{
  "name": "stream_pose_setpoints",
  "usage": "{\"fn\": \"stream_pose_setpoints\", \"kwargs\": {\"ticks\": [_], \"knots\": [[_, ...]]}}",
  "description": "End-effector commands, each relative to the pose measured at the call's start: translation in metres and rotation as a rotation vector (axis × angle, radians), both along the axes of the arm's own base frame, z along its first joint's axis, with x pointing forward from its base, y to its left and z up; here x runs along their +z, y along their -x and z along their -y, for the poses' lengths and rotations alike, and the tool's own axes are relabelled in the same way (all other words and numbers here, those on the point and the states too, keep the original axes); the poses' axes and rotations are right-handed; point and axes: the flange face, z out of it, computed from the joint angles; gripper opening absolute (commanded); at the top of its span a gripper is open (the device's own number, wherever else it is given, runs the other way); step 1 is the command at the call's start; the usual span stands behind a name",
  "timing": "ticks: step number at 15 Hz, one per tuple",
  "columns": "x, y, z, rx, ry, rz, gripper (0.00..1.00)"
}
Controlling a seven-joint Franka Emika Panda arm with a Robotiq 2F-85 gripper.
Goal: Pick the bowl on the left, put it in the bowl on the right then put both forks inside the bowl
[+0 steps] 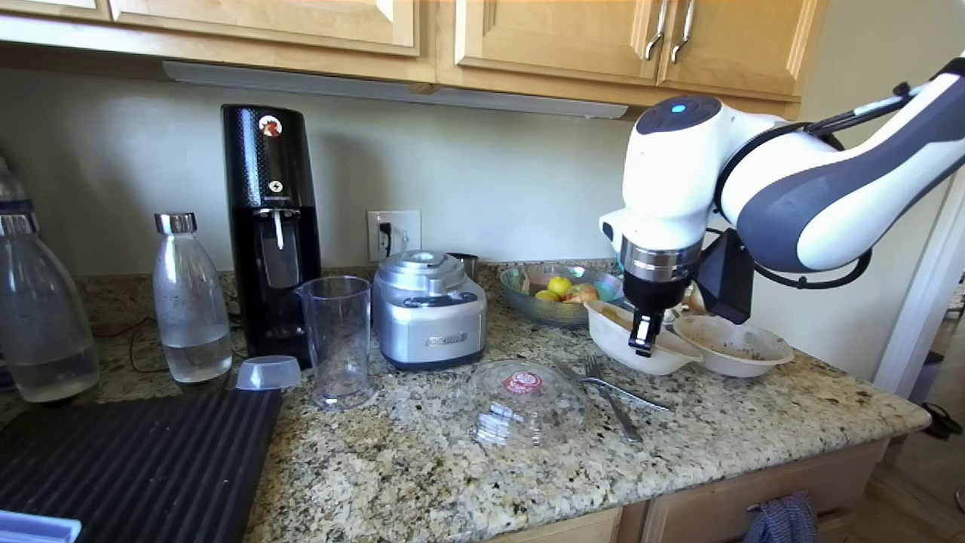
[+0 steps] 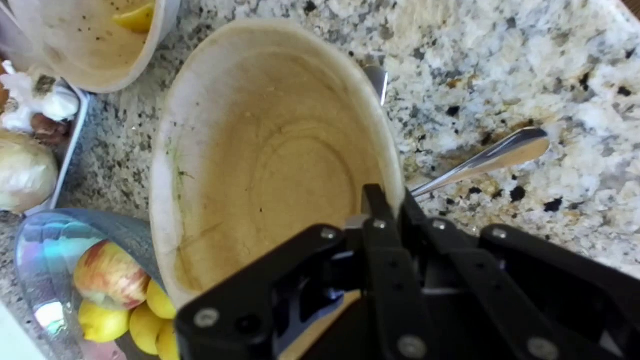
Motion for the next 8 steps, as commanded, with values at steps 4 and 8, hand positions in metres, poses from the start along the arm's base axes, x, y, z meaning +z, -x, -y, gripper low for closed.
{"fn": "stream_pose_setpoints", "kwargs": {"ticks": [4, 8], "knots": [[0.036, 0.01, 0.013, -0.01, 0.084, 0.122, 0.08], [0.052, 0.002, 0.041, -0.086, 0.15, 0.155, 0.07]]}}
